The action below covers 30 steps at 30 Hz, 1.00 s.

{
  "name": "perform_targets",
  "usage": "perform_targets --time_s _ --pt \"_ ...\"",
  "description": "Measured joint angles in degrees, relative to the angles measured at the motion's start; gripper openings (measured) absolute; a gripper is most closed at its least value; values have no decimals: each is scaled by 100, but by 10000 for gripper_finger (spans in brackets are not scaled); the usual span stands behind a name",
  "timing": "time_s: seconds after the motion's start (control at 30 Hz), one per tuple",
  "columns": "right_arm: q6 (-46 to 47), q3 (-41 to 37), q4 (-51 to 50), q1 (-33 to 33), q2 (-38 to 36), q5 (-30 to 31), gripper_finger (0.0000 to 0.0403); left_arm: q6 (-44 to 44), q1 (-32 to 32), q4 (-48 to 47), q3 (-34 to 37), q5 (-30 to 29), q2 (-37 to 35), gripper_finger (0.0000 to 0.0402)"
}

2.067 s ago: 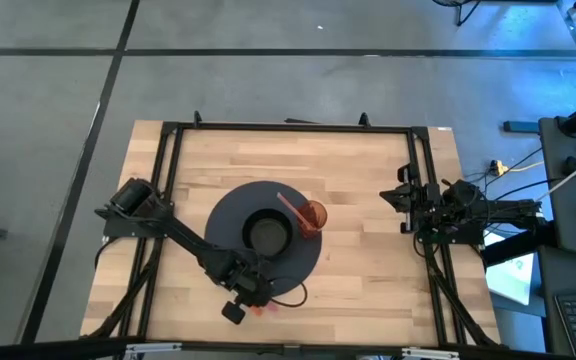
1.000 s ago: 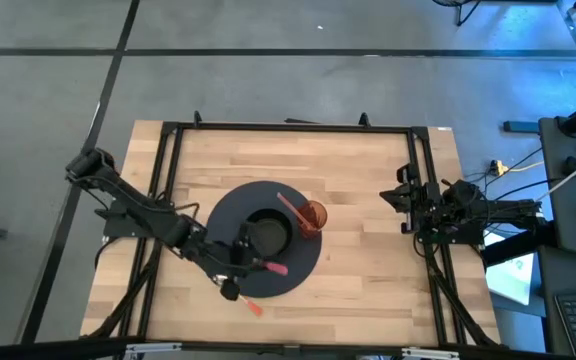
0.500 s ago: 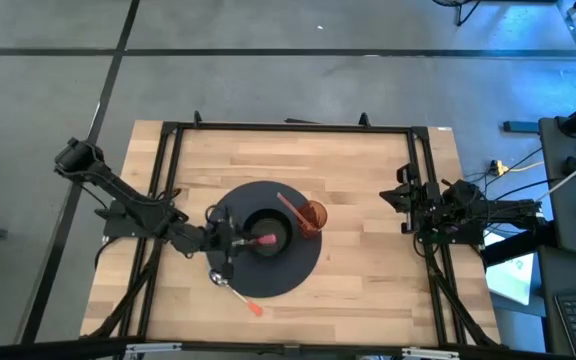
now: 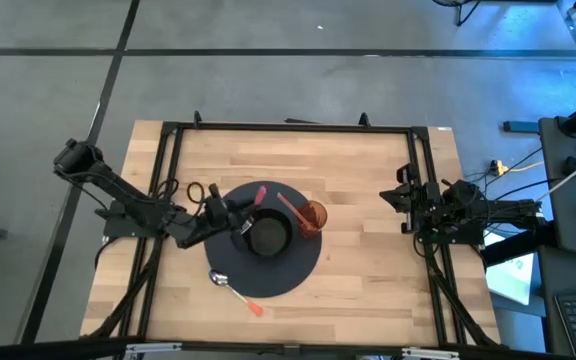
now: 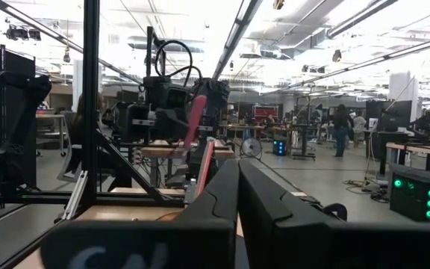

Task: Pick & Place Utensil
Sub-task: Put the pink fork into the black bowl

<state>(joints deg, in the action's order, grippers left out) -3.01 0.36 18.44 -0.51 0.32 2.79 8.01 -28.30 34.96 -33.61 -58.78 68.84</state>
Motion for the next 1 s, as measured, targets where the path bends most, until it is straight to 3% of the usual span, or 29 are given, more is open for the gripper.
perform_targets --time_s 0.2,0.47,0.77,1.0 --pt "48 0 -4 0 -2 0 7 836 183 4 0 -625 158 46" --pt "107 0 1 1 -1 2 7 1956 467 130 0 -1127 935 46" --pt "105 0 2 1 -1 3 7 2444 648 746 -43 -1229 1777 46" --pt "107 0 -4 1 -1 4 7 2249 771 679 -649 -1174 2609 46"
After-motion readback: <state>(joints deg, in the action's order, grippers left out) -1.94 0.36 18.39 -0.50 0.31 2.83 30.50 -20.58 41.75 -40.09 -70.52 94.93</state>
